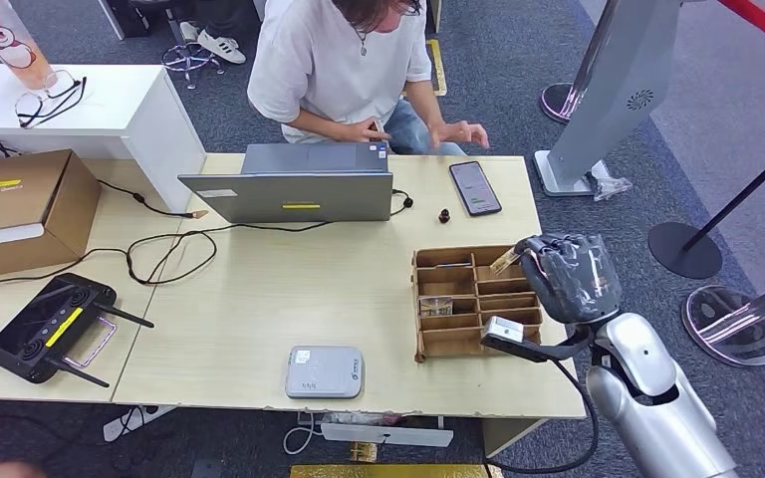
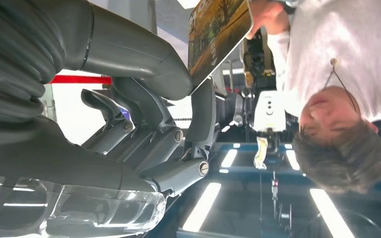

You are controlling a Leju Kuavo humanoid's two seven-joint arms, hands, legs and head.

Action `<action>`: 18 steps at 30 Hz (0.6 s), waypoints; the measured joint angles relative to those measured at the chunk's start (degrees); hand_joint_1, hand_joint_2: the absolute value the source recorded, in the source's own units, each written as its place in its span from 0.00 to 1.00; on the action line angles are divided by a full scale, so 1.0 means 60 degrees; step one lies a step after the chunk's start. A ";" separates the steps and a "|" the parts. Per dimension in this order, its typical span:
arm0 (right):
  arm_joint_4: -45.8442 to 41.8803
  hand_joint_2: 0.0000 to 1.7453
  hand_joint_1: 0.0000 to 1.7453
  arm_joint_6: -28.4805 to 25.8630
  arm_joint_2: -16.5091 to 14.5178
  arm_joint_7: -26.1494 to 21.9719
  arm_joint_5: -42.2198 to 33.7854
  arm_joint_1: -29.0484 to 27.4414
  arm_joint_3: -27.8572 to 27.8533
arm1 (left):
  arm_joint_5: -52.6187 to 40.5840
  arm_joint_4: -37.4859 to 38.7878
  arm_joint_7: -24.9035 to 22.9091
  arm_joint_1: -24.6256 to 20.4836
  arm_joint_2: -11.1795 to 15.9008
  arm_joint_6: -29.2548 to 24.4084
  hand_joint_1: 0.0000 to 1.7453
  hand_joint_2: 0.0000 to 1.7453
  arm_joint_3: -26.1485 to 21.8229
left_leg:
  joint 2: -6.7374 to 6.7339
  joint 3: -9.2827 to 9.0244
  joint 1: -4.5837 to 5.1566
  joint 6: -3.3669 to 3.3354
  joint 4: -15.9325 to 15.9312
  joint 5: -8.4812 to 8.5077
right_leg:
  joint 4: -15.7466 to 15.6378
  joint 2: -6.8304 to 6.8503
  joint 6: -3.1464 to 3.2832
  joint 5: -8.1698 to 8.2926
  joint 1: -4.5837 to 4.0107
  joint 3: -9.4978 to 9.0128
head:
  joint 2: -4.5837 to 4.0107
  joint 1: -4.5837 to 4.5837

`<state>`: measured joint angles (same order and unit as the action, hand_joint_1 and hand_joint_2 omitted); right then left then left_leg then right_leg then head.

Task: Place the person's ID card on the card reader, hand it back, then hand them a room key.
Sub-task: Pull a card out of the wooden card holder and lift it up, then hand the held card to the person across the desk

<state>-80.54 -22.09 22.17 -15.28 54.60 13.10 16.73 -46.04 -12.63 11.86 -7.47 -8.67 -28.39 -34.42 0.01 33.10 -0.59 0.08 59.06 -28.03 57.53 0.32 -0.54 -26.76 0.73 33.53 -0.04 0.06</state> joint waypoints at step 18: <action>0.0260 1.00 1.00 -0.0410 -0.1147 -0.0272 -0.0607 0.1779 0.0353 | -0.0172 0.0000 -0.0182 -0.0187 -0.0142 0.0004 0.00 0.00 0.0000 | -0.0007 -0.0003 -0.0001 0.0002 0.0000 0.0010 | 0.0008 -0.0009 0.0005 0.0008 -0.0001 -0.0002 | 0.0000 0.0000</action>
<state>-78.99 -24.55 15.29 -16.92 50.96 23.77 18.85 -47.07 -12.63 10.76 -8.59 -9.52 -28.37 -34.42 -0.03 33.09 -0.60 0.09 59.06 -27.98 57.58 0.27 -0.51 -26.71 0.72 33.52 -0.04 0.06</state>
